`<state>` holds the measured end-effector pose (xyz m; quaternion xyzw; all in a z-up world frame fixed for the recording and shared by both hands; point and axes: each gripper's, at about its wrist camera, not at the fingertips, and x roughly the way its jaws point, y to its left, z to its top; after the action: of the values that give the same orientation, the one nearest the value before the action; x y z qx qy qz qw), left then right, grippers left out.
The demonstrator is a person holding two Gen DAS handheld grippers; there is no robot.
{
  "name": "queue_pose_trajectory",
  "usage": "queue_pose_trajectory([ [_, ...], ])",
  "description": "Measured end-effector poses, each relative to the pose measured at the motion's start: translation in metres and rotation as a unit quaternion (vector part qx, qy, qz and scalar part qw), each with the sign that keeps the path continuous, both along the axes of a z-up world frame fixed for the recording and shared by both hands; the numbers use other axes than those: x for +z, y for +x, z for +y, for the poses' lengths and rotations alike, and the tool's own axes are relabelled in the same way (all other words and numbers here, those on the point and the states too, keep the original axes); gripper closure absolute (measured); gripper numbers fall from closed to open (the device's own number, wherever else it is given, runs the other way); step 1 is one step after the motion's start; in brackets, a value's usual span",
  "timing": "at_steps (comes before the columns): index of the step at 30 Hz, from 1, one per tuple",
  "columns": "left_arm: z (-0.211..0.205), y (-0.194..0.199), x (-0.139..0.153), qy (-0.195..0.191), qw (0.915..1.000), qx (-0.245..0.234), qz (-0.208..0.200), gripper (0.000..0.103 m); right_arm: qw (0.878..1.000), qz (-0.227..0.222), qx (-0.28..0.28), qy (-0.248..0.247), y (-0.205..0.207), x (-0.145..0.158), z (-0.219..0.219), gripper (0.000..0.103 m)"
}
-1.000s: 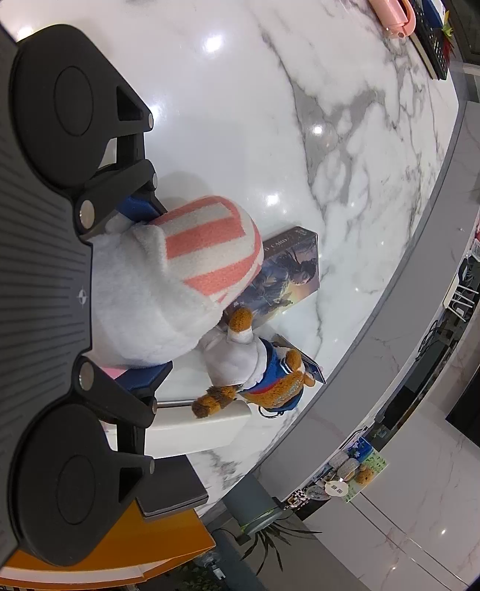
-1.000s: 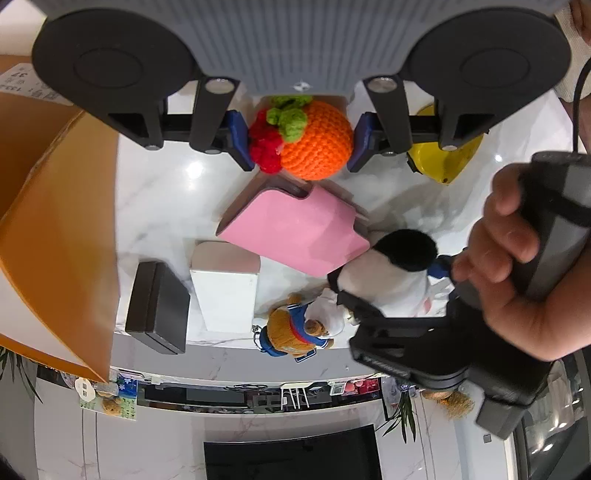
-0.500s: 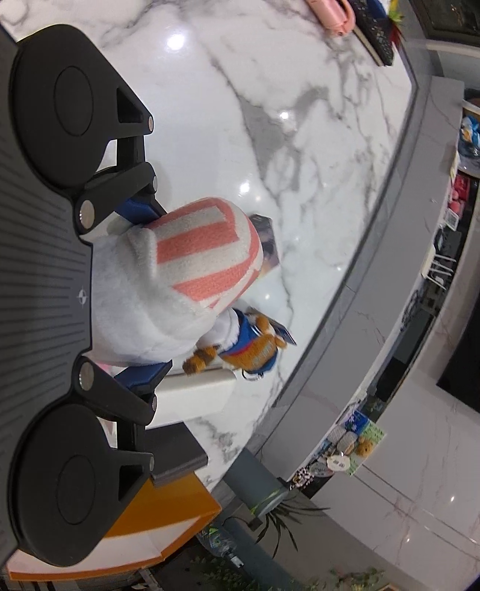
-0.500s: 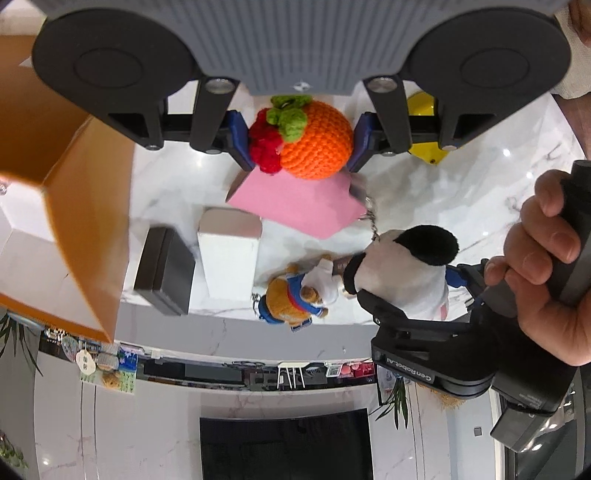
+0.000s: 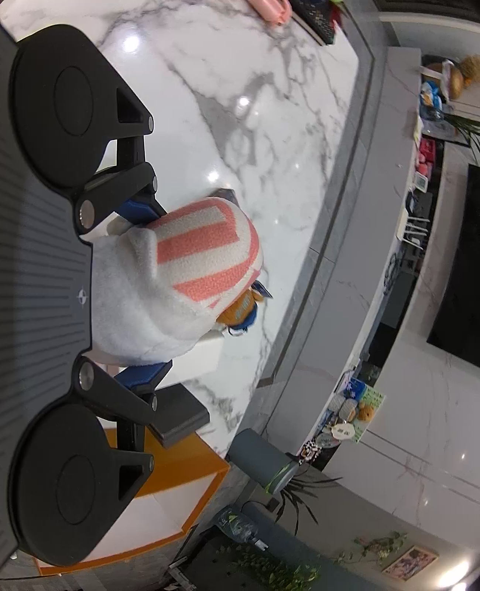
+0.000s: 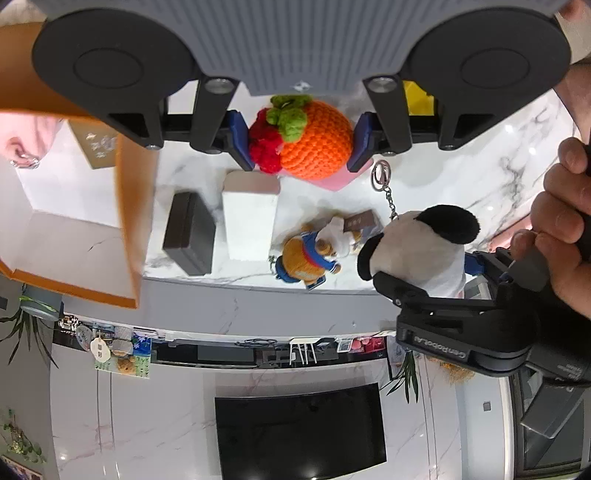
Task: Organize objects
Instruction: 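Lift and carry the plush and orange crocheted toy over the cardboard box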
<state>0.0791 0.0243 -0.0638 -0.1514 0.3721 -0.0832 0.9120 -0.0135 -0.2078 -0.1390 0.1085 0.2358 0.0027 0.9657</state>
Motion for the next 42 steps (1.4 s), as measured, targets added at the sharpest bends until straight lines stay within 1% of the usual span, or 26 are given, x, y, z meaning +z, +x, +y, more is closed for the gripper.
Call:
queue_pose_trajectory([
  [2,-0.004,-0.002,0.006,0.004,0.9999,-0.009,-0.008,0.019,1.000,-0.002,-0.004,-0.003,-0.002,0.004,-0.004,0.047],
  [5,-0.013,-0.006,0.015,0.011,0.9995,-0.023,-0.017,0.019,1.000,-0.003,0.006,0.011,-0.004,0.008,-0.010,0.047],
  [8,-0.019,-0.010,0.021,0.009,0.9992,-0.033,-0.022,0.019,1.000,-0.011,0.002,-0.004,-0.008,0.015,-0.009,0.047],
  [12,-0.025,-0.013,0.028,0.011,0.9986,-0.042,-0.029,0.019,1.000,-0.023,-0.002,0.003,-0.013,0.027,-0.016,0.047],
  [16,-0.033,-0.018,0.036,0.016,0.9976,-0.054,-0.039,0.019,0.999,-0.030,-0.007,-0.006,-0.019,0.036,-0.024,0.047],
  [22,-0.044,-0.027,0.056,0.022,0.9951,-0.071,-0.065,0.019,0.999,-0.039,-0.020,-0.023,-0.029,0.052,-0.036,0.047],
  [27,-0.061,-0.033,0.080,0.039,0.9898,-0.094,-0.099,0.019,0.997,-0.054,-0.023,-0.042,-0.034,0.074,-0.055,0.047],
  [31,-0.078,-0.036,0.093,0.051,0.9845,-0.115,-0.122,0.019,0.997,-0.056,-0.037,-0.044,-0.037,0.096,-0.080,0.047],
  [35,-0.094,-0.035,0.098,0.049,0.9805,-0.137,-0.132,0.019,0.996,-0.056,-0.056,-0.032,-0.038,0.116,-0.112,0.047],
  [38,-0.111,-0.035,0.098,0.056,0.9763,-0.154,-0.142,0.019,0.996,-0.052,-0.069,-0.031,-0.040,0.130,-0.133,0.047],
  [42,-0.135,-0.031,0.096,0.052,0.9726,-0.179,-0.139,0.019,0.996,-0.046,-0.071,-0.029,-0.044,0.141,-0.157,0.047],
])
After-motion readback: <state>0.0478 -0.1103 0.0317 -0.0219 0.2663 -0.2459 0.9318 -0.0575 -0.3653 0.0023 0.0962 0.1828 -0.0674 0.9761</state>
